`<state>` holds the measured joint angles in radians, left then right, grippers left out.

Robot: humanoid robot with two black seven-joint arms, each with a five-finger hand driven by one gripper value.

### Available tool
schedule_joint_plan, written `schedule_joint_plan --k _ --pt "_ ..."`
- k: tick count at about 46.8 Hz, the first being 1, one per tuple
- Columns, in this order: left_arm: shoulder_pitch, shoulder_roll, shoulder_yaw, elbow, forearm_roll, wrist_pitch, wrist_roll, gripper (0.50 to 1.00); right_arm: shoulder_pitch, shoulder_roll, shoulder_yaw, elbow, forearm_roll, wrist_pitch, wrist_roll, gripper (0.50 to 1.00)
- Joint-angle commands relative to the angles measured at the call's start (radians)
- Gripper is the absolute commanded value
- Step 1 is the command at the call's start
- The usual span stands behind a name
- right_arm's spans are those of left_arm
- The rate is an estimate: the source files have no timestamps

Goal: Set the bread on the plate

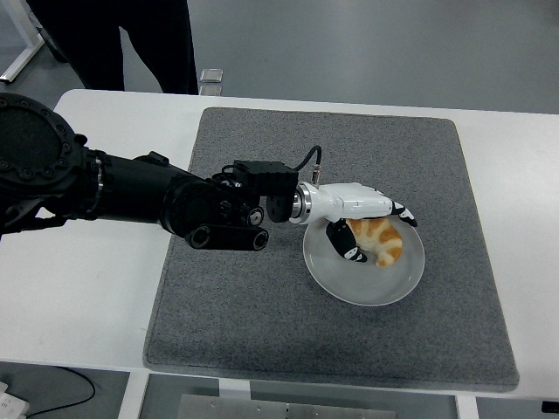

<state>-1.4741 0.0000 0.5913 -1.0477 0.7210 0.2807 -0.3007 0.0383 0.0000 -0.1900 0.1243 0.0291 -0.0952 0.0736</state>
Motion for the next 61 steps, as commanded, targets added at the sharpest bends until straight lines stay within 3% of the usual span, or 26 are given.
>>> schedule_joint_plan --k 1,27,34,48,61 --pt "0.000 0.000 -0.004 0.000 -0.005 0.000 0.000 0.994 0.000 0.000 0.001 0.000 0.000 0.000 0.000 0.952" --pt "-0.029 0.025 -0.163 -0.006 -0.011 -0.005 0.000 0.999 0.000 0.000 0.000 0.000 0.000 0.000 0.000 0.952" --pt "-0.026 0.081 -0.241 -0.009 -0.066 -0.005 0.002 0.999 0.000 0.000 0.000 0.000 0.000 -0.001 0.000 0.952" --pt "-0.018 0.221 -0.398 -0.006 -0.448 -0.001 0.006 0.999 0.000 0.000 0.001 0.000 0.000 0.000 0.000 0.952" --pt "0.060 0.388 -0.533 -0.020 -0.578 0.009 0.009 0.999 0.000 0.000 0.000 0.000 0.000 0.000 0.000 0.952"
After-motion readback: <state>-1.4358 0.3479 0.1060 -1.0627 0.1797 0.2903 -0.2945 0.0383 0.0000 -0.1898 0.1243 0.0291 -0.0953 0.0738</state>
